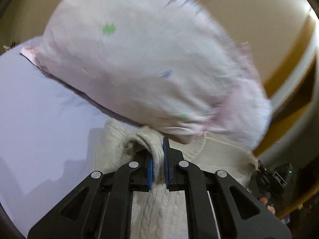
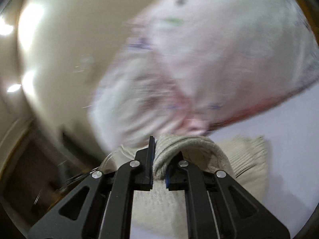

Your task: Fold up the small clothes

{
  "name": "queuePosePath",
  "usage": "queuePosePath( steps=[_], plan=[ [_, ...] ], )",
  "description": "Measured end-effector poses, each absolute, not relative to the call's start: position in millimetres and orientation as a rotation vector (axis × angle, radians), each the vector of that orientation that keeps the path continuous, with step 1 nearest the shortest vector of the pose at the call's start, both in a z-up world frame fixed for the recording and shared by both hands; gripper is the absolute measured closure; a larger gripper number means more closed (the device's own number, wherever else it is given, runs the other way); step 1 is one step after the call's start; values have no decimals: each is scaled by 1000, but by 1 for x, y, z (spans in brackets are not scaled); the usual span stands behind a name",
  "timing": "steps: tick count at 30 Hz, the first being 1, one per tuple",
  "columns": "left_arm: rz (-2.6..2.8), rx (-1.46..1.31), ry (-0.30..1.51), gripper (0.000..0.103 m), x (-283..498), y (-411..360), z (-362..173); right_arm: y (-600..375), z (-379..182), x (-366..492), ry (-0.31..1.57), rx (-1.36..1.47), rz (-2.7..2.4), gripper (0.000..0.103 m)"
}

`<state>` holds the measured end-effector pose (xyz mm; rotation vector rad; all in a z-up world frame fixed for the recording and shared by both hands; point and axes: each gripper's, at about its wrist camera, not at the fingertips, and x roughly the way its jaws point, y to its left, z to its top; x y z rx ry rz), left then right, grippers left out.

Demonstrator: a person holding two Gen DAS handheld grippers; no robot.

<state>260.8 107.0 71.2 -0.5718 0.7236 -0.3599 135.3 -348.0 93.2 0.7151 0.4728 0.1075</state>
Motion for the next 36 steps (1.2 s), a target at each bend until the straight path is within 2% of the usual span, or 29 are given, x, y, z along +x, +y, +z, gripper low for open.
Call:
queuePosePath(
  steps=[3, 4, 5, 6, 7, 8, 9, 10, 13, 18, 23, 25, 26, 31, 34, 36],
  plan=[
    [-337, -585, 855, 95, 294, 98, 48, -363, 45, 167, 619, 782, -85, 91],
    [-349, -586, 858, 95, 297, 100, 47, -364, 37, 173, 642, 797, -121, 82],
    [-361, -584, 849, 94, 295, 102, 49, -365, 33, 173, 652, 799, -154, 56],
    [-371, -581, 837, 84, 292, 107, 51, -367, 32, 172, 637, 793, -191, 43],
    [-373, -578, 823, 75, 286, 115, 55, -368, 35, 167, 604, 781, -223, 22],
    [-369, -579, 812, 46, 280, 125, 56, -368, 40, 159, 562, 763, -264, 6],
    [-350, -582, 789, 22, 273, 134, 61, -368, 46, 148, 515, 736, -339, 2],
    [-317, -583, 756, 18, 263, 146, 64, -369, 50, 141, 473, 721, -365, 2],
    [-287, -594, 795, 19, 255, 164, 58, -374, 56, 124, 407, 694, -357, 2],
    [-307, -700, 950, 39, 249, 176, 12, -380, 43, 121, 447, 754, -283, 2],
    [-358, -769, 949, 53, 238, 160, -4, -379, 41, 123, 464, 788, -237, 2],
    [-363, -803, 946, 67, 234, 150, -8, -379, 41, 125, 468, 808, -211, 2],
    [-385, -857, 974, 80, 234, 144, -14, -380, 41, 126, 468, 819, -201, 2],
    [-514, -961, 885, 84, 232, 109, 26, -394, 48, 112, 424, 876, -167, 2],
    [-726, -944, 818, 84, 242, 45, 66, -407, 58, 96, 359, 889, -171, 2],
    [-903, -944, 841, 84, 257, -18, 75, -416, 64, 86, 328, 868, -201, 2]
  ],
)
